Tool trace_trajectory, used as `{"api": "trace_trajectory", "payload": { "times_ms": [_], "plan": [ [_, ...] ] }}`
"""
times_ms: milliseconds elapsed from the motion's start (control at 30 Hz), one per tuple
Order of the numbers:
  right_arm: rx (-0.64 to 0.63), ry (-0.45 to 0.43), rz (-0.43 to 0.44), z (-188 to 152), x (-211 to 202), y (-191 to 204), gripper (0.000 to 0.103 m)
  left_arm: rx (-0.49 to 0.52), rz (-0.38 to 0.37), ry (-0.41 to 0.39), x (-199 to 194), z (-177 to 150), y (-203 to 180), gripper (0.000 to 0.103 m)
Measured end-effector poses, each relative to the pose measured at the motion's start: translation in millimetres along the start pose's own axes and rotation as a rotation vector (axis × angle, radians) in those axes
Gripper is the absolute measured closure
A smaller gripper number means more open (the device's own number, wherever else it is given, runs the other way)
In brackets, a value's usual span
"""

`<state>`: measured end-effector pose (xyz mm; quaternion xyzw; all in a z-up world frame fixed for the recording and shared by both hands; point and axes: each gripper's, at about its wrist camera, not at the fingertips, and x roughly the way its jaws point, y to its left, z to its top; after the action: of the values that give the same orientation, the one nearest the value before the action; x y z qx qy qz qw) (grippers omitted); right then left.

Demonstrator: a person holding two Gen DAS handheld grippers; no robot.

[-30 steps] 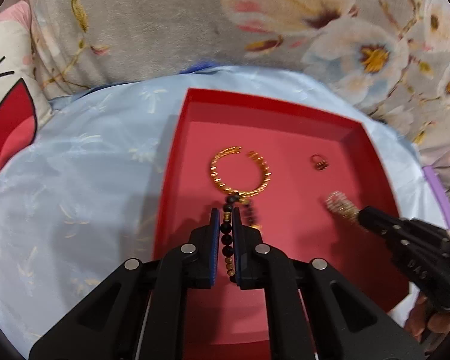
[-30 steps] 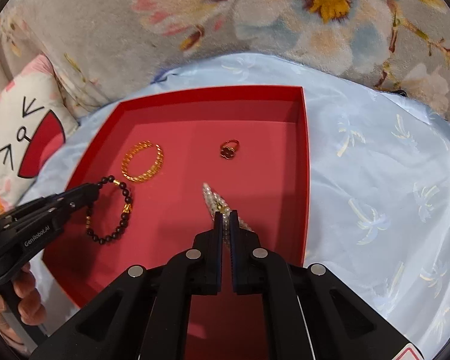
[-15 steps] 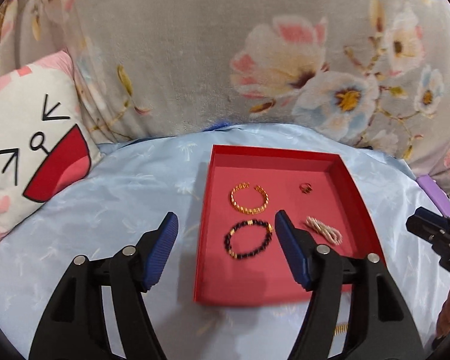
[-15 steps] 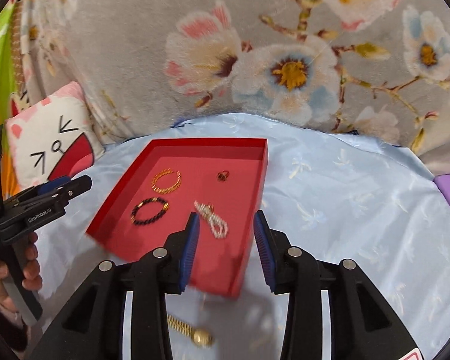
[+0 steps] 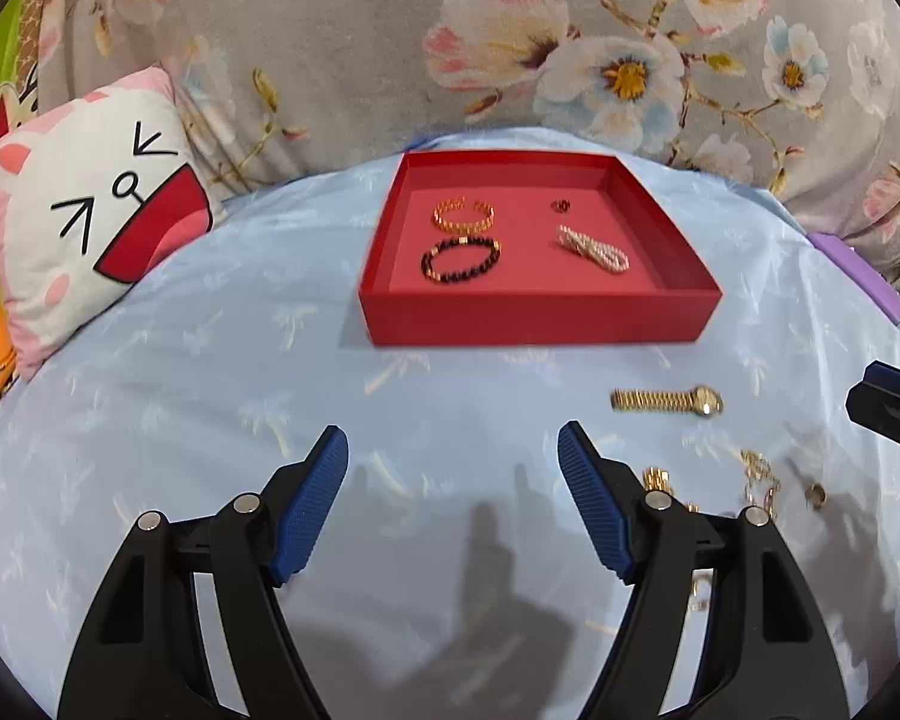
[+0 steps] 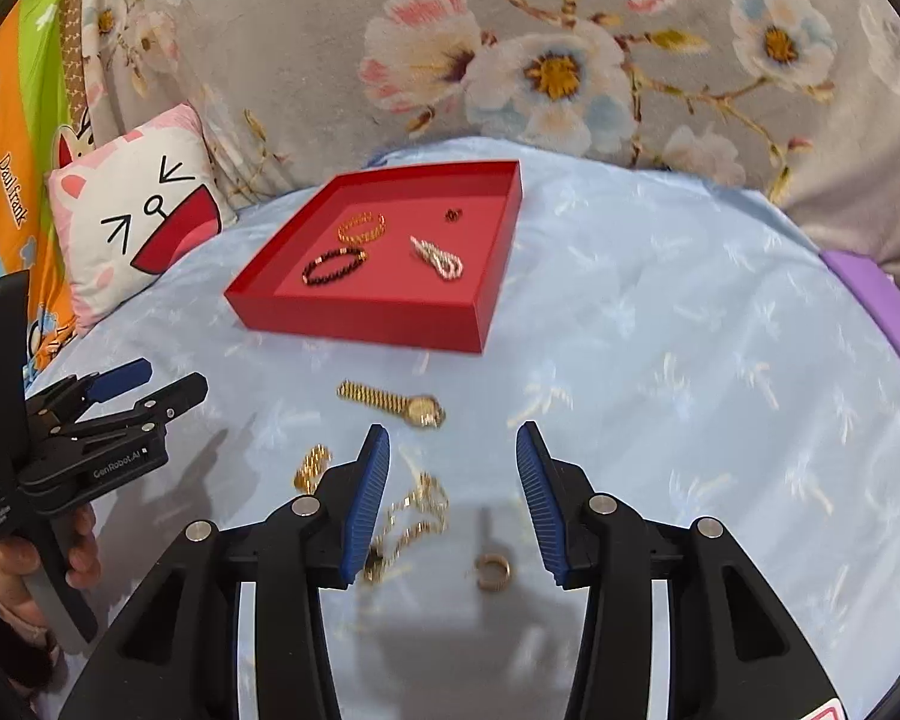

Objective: Organize jewelry
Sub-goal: 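Reach the right tool to the gold hoop earring and close on it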

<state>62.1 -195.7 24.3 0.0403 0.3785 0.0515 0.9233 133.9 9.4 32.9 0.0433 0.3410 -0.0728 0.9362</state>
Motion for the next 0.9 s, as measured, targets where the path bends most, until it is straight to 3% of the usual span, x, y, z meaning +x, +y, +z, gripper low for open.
{"api": "trace_trajectory", "payload": {
  "times_ms": [300, 633, 900],
  "plan": [
    [0.029, 0.021, -0.027, -33.1, -6.2, -6.4, 0.059, -0.046, -0.01, 0.038, -6.6, -28.5, -5.6, 0.033],
    [-0.001, 0.072, -0.063, -50.9, 5.5, -2.2, 0.059, -0.074, -0.013, 0.014, -13.4, -32.5, -1.2, 0.027],
    [0.0, 0.098, -0.06, -53.2, 14.8, -1.2, 0.059, -0.098, -0.048, 0.053, -7.2, -33.7, 3.2, 0.027]
  ]
}}
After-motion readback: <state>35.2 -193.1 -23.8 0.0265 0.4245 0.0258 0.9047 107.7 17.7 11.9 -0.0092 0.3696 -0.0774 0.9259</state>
